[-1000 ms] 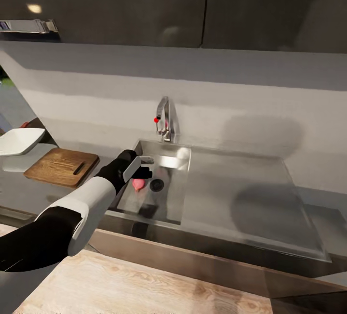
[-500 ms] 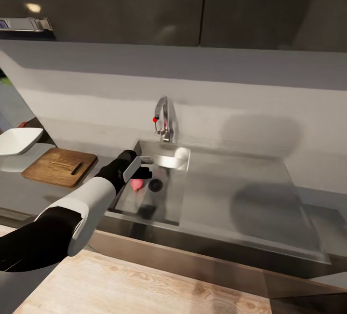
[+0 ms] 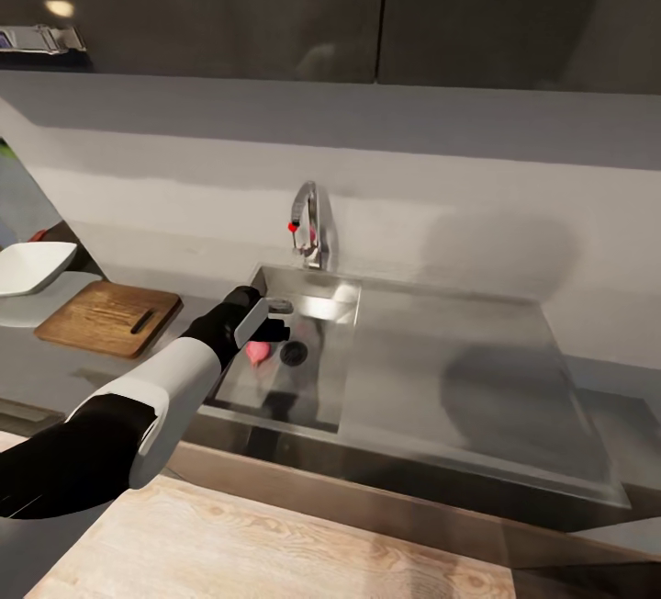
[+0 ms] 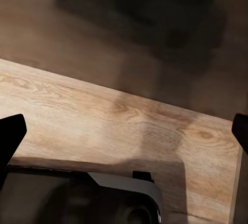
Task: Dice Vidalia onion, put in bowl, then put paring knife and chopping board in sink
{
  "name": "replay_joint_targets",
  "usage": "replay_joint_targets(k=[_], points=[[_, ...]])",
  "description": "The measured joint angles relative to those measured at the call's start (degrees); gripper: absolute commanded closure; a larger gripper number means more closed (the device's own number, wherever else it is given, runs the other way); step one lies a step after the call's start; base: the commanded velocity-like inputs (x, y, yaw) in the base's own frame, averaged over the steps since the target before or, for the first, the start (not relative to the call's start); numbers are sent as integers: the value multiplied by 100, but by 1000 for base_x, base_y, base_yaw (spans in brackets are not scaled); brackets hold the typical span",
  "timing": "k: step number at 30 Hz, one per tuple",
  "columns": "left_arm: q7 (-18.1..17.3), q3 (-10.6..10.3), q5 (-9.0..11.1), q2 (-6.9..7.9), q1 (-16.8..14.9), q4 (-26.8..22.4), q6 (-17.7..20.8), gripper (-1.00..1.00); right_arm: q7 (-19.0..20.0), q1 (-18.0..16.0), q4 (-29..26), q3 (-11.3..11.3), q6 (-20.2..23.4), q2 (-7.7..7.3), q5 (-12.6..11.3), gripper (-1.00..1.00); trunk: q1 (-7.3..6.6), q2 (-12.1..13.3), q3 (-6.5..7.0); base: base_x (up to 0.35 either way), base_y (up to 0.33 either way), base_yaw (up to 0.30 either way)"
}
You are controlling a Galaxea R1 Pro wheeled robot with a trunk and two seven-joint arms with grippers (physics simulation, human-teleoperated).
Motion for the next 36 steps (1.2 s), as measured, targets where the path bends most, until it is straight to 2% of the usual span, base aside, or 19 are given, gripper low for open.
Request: replay_joint_targets(k=[11, 31, 36], points=[[0, -5, -1, 0, 0, 1, 2, -100, 0, 0, 3, 0, -1, 0, 0, -100, 1, 1, -76, 86, 0, 0], [0, -2, -9, 7, 84, -7, 0, -100, 0, 0, 5, 0, 3, 0, 0, -100, 1, 0, -257, -21, 19, 0], [0, 1, -9, 46, 87, -14, 2, -100, 0, 0, 4, 0, 3, 0, 0, -100, 1, 0, -302, 9, 4, 0]])
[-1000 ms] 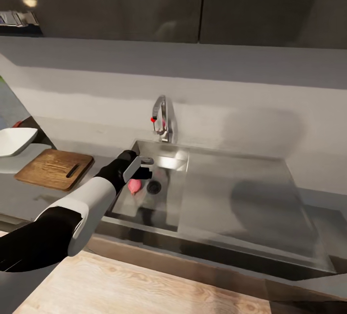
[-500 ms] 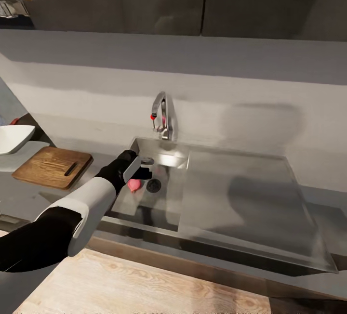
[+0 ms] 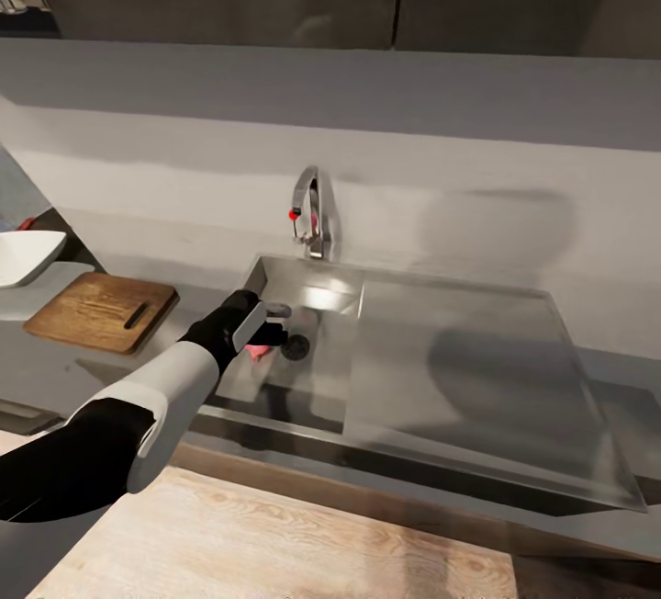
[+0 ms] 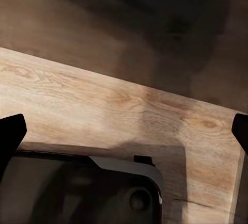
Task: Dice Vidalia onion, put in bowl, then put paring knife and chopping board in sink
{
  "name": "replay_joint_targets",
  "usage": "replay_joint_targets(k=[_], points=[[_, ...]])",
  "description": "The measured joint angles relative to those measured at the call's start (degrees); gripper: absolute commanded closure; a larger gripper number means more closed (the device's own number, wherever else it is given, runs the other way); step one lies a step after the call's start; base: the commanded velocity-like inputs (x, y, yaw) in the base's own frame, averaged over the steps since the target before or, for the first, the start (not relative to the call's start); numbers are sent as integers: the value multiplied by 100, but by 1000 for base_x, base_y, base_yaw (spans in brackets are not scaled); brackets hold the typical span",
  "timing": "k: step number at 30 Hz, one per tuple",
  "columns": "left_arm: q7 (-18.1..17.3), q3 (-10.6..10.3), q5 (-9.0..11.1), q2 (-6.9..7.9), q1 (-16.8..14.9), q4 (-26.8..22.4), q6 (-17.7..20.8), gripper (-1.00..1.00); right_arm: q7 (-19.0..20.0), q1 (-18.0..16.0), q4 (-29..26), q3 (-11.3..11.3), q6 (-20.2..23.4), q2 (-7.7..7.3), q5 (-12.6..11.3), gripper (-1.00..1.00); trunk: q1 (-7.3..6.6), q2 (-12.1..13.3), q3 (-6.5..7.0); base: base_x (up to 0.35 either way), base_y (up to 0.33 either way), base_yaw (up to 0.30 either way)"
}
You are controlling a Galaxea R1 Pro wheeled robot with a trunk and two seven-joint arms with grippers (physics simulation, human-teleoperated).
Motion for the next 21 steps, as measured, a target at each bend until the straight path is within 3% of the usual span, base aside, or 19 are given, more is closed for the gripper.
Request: replay_joint_targets(k=[8, 21], points=[[0, -6, 1, 14, 1, -2, 0, -100, 0, 0, 1, 0, 0, 0, 0, -100, -1, 0, -73, 101, 60, 0], [0, -6, 1, 15, 4, 5, 0, -100, 0, 0, 0, 0, -7, 0, 0, -100, 0, 0, -178, 5, 3, 0]])
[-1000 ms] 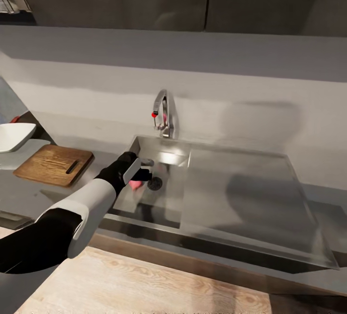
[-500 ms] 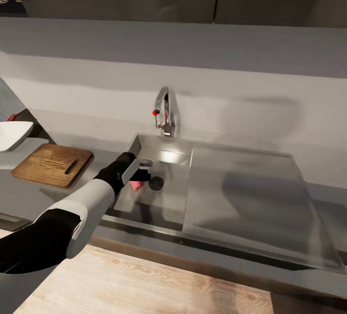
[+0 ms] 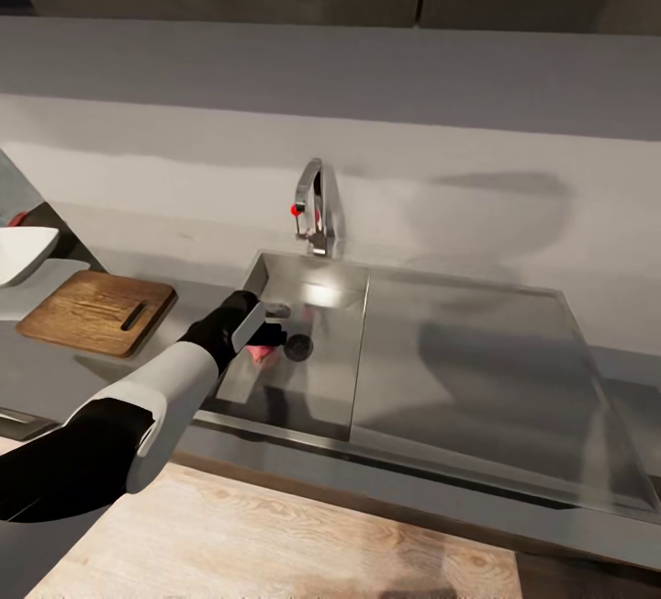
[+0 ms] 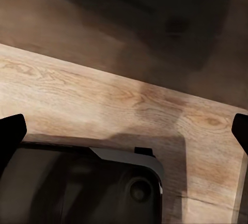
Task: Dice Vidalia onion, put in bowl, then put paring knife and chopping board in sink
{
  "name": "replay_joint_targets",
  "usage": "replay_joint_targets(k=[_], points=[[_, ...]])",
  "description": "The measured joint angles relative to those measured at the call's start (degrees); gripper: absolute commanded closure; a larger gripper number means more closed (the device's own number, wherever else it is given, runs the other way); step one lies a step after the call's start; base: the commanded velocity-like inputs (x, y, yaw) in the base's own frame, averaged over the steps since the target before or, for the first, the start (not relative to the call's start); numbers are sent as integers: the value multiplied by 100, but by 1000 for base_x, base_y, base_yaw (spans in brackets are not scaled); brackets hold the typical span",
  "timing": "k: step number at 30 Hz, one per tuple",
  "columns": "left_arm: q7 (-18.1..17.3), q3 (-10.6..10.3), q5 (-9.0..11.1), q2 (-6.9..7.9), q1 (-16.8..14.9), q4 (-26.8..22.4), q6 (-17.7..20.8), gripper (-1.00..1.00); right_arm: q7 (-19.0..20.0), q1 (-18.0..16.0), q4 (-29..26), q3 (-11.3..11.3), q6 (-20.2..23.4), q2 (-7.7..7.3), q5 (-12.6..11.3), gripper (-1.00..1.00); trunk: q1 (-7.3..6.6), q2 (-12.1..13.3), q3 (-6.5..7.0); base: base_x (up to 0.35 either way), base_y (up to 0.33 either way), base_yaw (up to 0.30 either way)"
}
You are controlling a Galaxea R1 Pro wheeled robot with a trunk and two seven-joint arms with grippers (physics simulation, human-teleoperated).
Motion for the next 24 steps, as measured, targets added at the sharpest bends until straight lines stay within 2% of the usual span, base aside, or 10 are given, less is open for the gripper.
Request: replay_joint_targets(k=[16, 17, 24], points=[[0, 0, 0, 0, 14, -8, 0, -100, 34, 0, -4, 0, 7, -43, 6, -100, 0, 0, -5, 0, 0, 0], [4, 0, -3, 0, 14, -8, 0, 100, 25, 0, -5, 0, 7, -44, 7, -100, 0, 0, -5, 0, 0, 0], [14, 0, -3, 0, 14, -22, -6, 100, 19, 0, -3, 0, 7, -44, 6, -100, 0, 0, -5, 0, 0, 0]])
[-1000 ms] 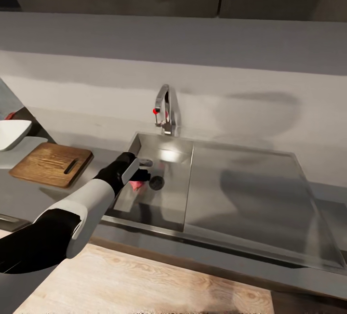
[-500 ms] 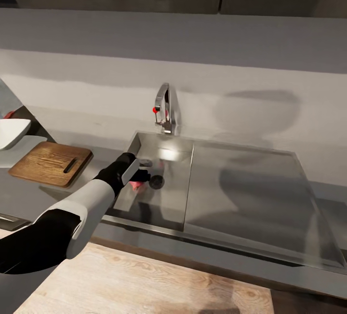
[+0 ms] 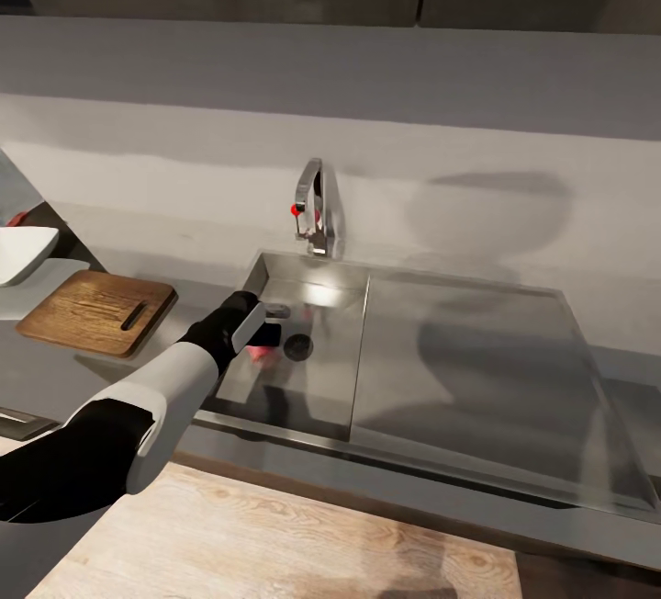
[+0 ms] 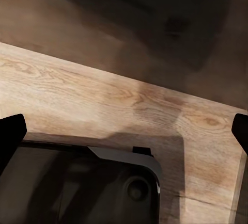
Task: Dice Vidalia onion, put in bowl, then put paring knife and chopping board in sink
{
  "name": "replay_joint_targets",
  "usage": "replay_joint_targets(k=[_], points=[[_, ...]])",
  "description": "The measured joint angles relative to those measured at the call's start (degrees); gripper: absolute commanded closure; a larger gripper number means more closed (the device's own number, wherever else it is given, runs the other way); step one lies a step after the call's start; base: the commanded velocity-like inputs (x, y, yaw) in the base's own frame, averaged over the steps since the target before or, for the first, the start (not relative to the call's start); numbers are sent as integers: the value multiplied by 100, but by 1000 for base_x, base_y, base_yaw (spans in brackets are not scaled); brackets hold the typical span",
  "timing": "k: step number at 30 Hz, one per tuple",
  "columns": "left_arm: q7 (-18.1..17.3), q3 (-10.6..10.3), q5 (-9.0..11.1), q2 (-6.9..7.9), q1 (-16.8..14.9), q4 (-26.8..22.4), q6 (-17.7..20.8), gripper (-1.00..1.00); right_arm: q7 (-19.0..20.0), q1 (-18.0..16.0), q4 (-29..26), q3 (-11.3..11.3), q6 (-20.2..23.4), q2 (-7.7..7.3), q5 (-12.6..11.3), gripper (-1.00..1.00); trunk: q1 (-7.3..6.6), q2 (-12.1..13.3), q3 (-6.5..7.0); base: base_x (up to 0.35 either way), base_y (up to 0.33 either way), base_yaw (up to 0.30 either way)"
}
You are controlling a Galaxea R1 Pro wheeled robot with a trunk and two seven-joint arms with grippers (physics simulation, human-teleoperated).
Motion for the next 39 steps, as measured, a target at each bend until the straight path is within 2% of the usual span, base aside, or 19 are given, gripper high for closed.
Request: replay_joint_targets(k=[11, 23, 29, 32, 34, 36, 39], points=[[0, 0, 2, 0, 0, 13, 4, 100, -5, 0, -1, 0, 0, 6, -7, -100, 0, 0, 4, 0, 0, 0], [-17, 2, 1, -3, 0, -61, 7, 100, -3, 0, 0, 0, 0, 5, -7, -100, 0, -1, 102, 0, 0, 0], [-26, -6, 7, -7, 85, -675, 66, 100, -3, 0, -1, 0, 0, 5, -7, -100, 0, 0, 156, 0, 0, 0], [-28, -16, 14, -2, 267, -1277, 191, 100, -5, 0, 3, 0, 0, 5, -7, -100, -1, -1, 183, 0, 0, 0], [-30, -22, 14, 2, 458, -1802, 430, 100, -3, 0, 2, 0, 0, 4, -7, -100, -1, -1, 201, 0, 0, 0], [-32, -29, 16, 19, 792, -2616, 709, 100, -1, 0, 2, 0, 0, 3, -8, -100, -1, -1, 219, 0, 0, 0], [-34, -32, -5, 67, 1180, -3469, 826, 100, -2, 0, 4, 0, 0, 6, -8, -100, -1, -1, 246, 0, 0, 0]])
